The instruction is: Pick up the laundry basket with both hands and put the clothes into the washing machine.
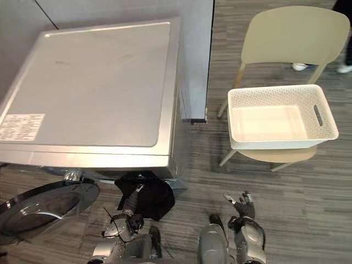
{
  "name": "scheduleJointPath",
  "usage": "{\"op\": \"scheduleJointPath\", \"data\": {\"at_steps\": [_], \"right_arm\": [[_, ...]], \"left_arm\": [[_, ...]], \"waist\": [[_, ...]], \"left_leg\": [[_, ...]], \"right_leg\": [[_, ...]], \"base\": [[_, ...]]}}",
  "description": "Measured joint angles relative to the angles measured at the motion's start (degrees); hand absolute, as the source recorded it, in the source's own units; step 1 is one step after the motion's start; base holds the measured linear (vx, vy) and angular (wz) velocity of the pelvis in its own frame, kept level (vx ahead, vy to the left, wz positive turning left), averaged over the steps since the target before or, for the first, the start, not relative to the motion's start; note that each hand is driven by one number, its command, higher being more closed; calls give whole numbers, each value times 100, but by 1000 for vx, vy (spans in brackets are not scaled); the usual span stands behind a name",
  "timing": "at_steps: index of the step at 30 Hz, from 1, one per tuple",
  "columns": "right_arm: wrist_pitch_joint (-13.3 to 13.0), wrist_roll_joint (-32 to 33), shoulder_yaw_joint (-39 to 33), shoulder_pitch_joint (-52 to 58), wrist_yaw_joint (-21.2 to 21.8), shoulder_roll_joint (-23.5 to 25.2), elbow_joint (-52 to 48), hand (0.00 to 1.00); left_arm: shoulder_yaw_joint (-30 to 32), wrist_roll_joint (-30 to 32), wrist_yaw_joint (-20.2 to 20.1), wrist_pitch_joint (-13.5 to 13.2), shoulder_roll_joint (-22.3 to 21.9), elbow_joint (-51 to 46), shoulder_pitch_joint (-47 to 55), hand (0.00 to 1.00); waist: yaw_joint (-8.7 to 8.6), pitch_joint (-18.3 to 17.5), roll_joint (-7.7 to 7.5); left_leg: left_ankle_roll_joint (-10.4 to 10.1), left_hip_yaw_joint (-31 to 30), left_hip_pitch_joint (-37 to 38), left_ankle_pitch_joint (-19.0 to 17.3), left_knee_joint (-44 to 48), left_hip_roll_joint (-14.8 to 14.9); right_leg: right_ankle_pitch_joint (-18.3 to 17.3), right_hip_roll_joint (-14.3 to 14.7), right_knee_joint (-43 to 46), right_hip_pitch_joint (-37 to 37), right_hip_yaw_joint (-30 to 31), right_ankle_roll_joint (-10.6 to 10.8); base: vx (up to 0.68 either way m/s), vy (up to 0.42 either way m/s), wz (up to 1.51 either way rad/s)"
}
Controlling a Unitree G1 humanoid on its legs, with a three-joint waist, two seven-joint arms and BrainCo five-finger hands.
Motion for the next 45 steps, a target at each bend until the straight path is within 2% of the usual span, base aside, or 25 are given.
{"op": "scheduleJointPath", "data": {"at_steps": [2,3,4,5,6,8,11,12,13,14,15,16,17,18,20,21,23,27,29,30,31,32,36,39,45], "right_arm": [[51,-67,1,-39,24,85,18,0],[62,-113,1,-61,24,68,69,0],[59,-114,-6,-108,21,-14,130,0],[71,-115,-24,-174,21,-48,226,0],[87,-115,-27,-191,20,-44,262,0],[121,-119,-22,-202,20,-3,303,0],[125,-178,-13,-373,19,74,325,0],[123,-177,3,-487,15,107,385,0],[123,-177,26,-534,12,128,424,0],[123,-176,110,-591,2,188,434,0],[133,-175,216,-641,4,233,465,0],[147,-175,284,-666,5,267,476,0],[162,-175,432,-676,14,344,472,0],[163,-175,508,-671,38,370,460,0],[165,-175,507,-649,46,380,412,0],[165,-176,506,-646,46,374,343,0],[152,-176,510,-616,46,364,62,0],[76,-167,486,-471,28,256,-195,0],[54,-135,503,-351,26,261,-198,0],[42,-116,532,-361,32,281,-201,0],[-1,-108,573,-348,27,305,-208,0],[-39,-106,577,-328,25,328,-204,0],[-43,-105,593,-421,23,255,-196,0],[-42,-111,590,-358,23,162,-196,0],[1,-216,607,-179,31,-96,-9,0]], "left_arm": [[-19,-26,11,6,53,6,69,100],[-111,-39,5,7,20,20,121,100],[-208,-39,-1,7,9,25,104,100],[-259,-37,-15,8,35,25,72,100],[-280,-37,-26,8,47,24,14,100],[-338,-35,-34,9,65,21,-59,100],[-339,-35,-40,3,208,18,-245,100],[-338,-35,-36,-2,321,14,-376,100],[-335,-35,-33,-6,376,13,-431,100],[-321,-33,-18,-12,496,8,-567,100],[-293,-32,-6,-21,542,-16,-595,100],[-221,-32,1,-21,578,-16,-579,100],[-41,-31,46,-23,666,-17,-520,100],[67,-31,116,-25,691,-19,-456,100],[107,-23,122,-25,702,-19,-421,100],[131,-20,122,-24,690,-19,-413,100],[147,-22,128,-20,625,-20,-419,100],[144,-16,179,74,417,78,-530,100],[127,13,246,96,367,145,-419,100],[145,15,267,114,361,148,-384,100],[179,16,283,127,384,191,-398,100],[180,15,302,125,434,240,-396,100],[179,19,342,112,366,243,-389,100],[173,17,330,107,221,223,-264,100],[122,24,103,91,6,-267,-85,100]], "waist": [[28,85,-186],[14,34,-78],[28,25,-11],[8,32,-26],[10,54,-60],[48,60,-74],[86,55,-76],[107,33,-72],[120,1,-70],[235,-38,-71],[271,-58,-73],[280,-60,-71],[299,-108,-62],[307,-109,-58],[308,-115,-65],[306,-147,-121],[291,-211,-231],[201,-218,-243],[234,-216,-239],[234,-196,-189],[226,-265,-250],[207,-341,-400],[229,-355,-232],[224,-339,-78],[240,-244,132]], "left_leg": [[-54,147,-220,-160,633,24],[68,184,-107,-270,104,216],[-128,151,24,-481,-124,233],[-76,191,-5,-531,-229,182],[-75,213,-21,-532,-280,138],[23,252,-11,-586,-418,38],[115,402,-211,-592,-527,-88],[321,413,-373,-558,-604,-151],[408,440,-445,-547,-675,-171],[580,489,-597,-442,-812,-217],[693,545,-640,-369,-930,-243],[729,578,-637,-348,-960,-243],[816,671,-569,-293,-1089,-222],[861,729,-451,-261,-1201,-212],[940,797,-314,-202,-1361,-217],[981,873,-255,-170,-1447,-233],[983,1055,-262,-169,-1461,-333],[921,1036,-93,-119,-1514,-442],[819,984,196,-41,-1575,-349],[815,953,319,-27,-1589,-229],[733,920,377,26,-1651,-244],[712,888,396,12,-1724,-437],[508,852,535,225,-2079,-440],[507,829,610,224,-2040,-448],[522,540,84,-460,-735,-444]], "right_leg": [[143,-140,-165,151,132,51],[174,-72,-200,153,76,110],[221,-43,-233,113,80,220],[370,-129,-388,103,46,451],[499,-191,-507,122,17,544],[1076,-349,-1048,305,-66,681],[2058,-539,-1711,352,-264,695],[2496,-583,-1904,240,-344,686],[2696,-590,-1963,146,-364,680],[3137,-595,-2059,-62,-454,436],[3354,-553,-2091,-149,-671,181],[3369,-523,-2047,-175,-781,164],[3201,-370,-1746,-262,-891,293],[2791,-185,-1372,-288,-833,387],[1999,184,-743,-322,-824,274],[1401,563,-434,-368,-850,273],[1141,678,-671,-258,-997,50],[1012,580,-1005,77,-981,-154],[1001,688,-773,233,-992,-172],[903,811,-456,73,-993,-294],[977,782,-1196,228,-1057,-383],[1355,595,-1697,338,-1131,-412],[1361,609,-1867,418,-1153,-421],[1340,599,-1774,485,-1210,-439],[339,400,-307,42,-1409,-479]], "base": [[67,214,-45],[46,177,-36],[46,195,-26],[30,254,-5],[-10,206,12],[-42,240,8],[-112,259,9],[-156,251,10],[-163,268,2],[-156,262,-5],[-166,291,-9],[-88,199,-21],[-49,199,-31],[-2,129,-32],[33,37,-22],[49,-26,-25],[59,-51,-41],[79,-49,-1],[85,-90,7],[34,-116,6],[23,-158,27],[24,-108,33],[23,-97,6],[-38,-32,10],[-112,23,29]]}}
